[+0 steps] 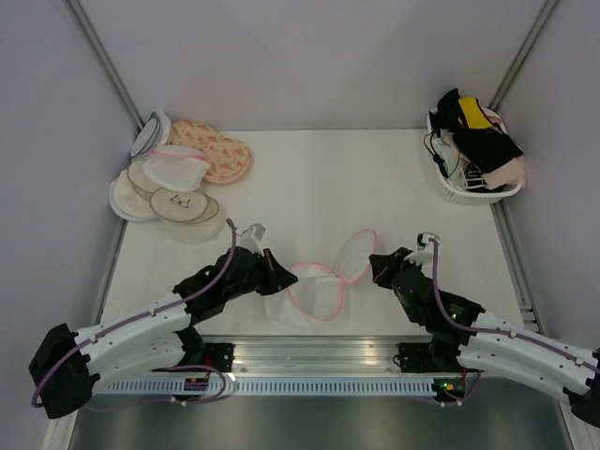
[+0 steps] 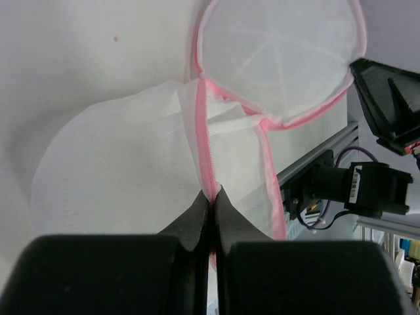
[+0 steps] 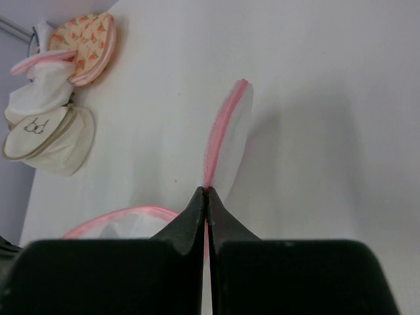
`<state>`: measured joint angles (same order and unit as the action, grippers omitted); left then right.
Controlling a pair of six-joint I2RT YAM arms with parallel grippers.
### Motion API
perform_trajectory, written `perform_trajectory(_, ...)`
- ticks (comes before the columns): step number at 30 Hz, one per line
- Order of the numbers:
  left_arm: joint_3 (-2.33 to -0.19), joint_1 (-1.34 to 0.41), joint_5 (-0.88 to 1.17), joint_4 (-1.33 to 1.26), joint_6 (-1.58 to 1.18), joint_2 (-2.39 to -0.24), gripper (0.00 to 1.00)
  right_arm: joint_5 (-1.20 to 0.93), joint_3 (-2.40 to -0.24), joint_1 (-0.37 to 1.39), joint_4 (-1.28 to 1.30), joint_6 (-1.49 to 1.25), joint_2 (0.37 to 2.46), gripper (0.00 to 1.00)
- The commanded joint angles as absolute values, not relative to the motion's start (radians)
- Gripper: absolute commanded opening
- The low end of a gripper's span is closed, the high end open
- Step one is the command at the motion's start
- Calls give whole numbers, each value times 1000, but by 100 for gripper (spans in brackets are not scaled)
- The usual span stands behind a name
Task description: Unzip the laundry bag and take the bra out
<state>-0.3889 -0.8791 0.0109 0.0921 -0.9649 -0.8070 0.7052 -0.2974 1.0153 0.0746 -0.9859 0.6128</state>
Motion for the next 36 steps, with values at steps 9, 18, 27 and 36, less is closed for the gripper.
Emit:
perform_trajectory(9,-679,-851,95,-198,-882,-1167,31,856,-603,1083,448,-626,813,1)
perform_trajectory(18,-615,-819,-124,21,-954,-1031,91,936,-676,1187,359,-445,917,0)
perform_trajectory(27,-543,-818,-391,535,-1084,-487,98,971,-833,1351,174,-72,1205,1)
perform_trajectory(36,-492,-818,-422,808,-1181,-154,100,844,-968,1592,55,124,1592,1)
